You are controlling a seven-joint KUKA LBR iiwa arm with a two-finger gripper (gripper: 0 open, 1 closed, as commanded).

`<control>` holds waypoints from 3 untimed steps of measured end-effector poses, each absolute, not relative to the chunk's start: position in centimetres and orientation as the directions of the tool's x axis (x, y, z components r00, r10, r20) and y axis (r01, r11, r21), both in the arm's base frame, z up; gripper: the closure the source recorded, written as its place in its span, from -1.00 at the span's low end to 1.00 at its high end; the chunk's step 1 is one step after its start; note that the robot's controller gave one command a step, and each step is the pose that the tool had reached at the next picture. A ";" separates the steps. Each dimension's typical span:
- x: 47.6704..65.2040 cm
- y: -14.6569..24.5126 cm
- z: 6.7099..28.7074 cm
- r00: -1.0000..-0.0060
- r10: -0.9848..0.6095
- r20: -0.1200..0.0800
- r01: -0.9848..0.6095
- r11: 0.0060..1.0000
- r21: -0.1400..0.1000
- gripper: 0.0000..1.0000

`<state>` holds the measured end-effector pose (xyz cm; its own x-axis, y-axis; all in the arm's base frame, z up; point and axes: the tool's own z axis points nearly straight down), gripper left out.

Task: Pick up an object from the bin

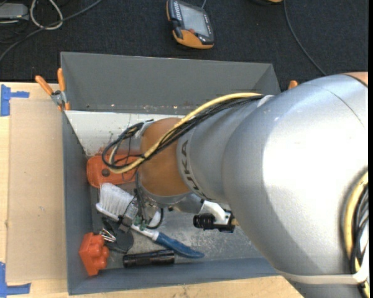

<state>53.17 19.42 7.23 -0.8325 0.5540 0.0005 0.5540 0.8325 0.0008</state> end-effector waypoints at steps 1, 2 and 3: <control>52.8 19.3 8.5 -0.833 0.553 0.008 0.553 0.833 -0.009 1.00; 53.0 19.4 12.0 -0.834 0.552 0.005 0.552 0.834 -0.002 1.00; 52.7 19.3 14.7 -0.834 0.551 0.012 0.551 0.834 -0.012 1.00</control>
Offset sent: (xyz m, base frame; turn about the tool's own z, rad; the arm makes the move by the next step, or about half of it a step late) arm -0.0015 -0.0004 0.0331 -0.0003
